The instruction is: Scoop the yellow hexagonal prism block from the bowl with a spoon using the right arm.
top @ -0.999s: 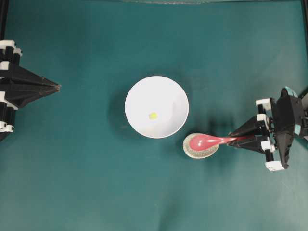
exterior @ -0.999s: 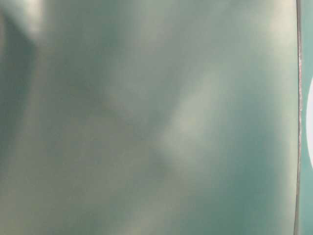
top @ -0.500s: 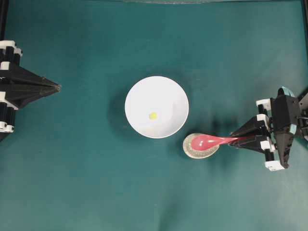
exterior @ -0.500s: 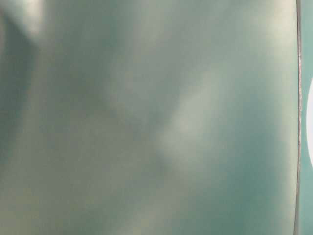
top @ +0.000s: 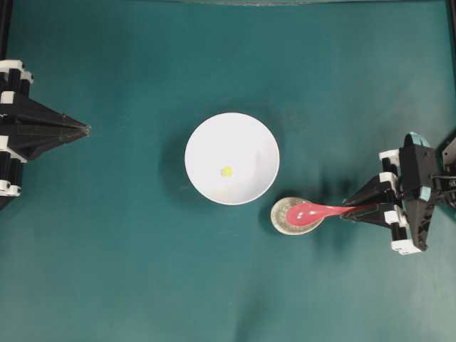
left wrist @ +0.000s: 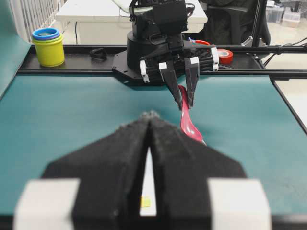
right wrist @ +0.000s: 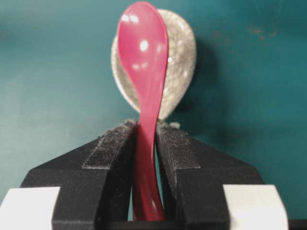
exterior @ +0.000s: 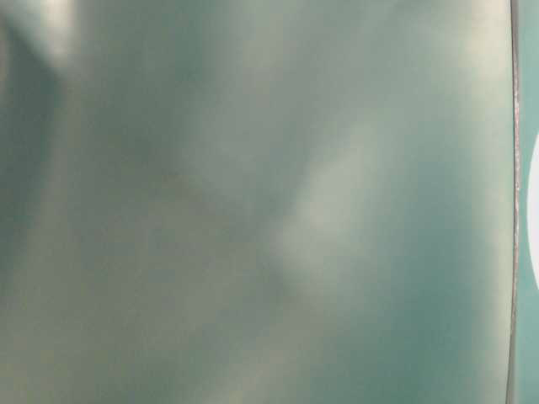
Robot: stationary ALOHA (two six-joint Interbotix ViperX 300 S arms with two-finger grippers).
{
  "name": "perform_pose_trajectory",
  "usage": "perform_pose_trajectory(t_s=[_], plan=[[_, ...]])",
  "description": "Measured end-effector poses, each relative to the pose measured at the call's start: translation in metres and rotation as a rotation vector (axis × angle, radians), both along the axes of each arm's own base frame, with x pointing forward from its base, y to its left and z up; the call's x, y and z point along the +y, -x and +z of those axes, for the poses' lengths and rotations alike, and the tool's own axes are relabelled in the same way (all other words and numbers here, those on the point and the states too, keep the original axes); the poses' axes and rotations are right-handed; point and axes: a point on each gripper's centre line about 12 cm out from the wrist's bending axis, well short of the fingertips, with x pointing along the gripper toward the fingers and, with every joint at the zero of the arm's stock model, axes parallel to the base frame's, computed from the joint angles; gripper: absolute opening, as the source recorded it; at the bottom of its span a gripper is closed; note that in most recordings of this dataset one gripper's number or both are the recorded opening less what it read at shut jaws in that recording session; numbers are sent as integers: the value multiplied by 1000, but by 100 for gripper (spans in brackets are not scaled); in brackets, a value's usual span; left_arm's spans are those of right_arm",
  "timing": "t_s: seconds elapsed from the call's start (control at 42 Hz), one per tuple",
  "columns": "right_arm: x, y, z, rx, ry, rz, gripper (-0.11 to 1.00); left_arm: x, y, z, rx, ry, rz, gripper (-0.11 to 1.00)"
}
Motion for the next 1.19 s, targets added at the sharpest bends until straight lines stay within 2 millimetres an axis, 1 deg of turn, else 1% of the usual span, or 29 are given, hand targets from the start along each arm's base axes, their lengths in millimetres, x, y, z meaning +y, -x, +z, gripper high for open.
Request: perform_pose_trajectory(t_s=[0.167, 0.19, 0.357, 0.476, 0.737, 0.928, 1.023, 1.189], plan=[[1, -3, -2, 8, 4, 1, 20, 0, 0, 0, 0, 0, 0, 0], [1, -2, -2, 12, 3, 1, 21, 0, 0, 0, 2, 0, 0, 1], [1, -3, -2, 13, 2, 0, 44, 0, 0, 0, 0, 0, 0, 1], [1, -3, -2, 10, 2, 1, 54, 0, 0, 0, 0, -1, 0, 1], [-1, -4, -1, -4, 21, 1, 54, 0, 0, 0, 0, 0, 0, 0], [-4, -9, 4, -78, 43, -21, 54, 0, 0, 0, 0, -1, 0, 1], [-6, -12, -2, -93, 65, -36, 54, 0, 0, 0, 0, 0, 0, 1], [-8, -18, -18, -100, 114, -53, 54, 0, 0, 0, 2, -1, 0, 0]])
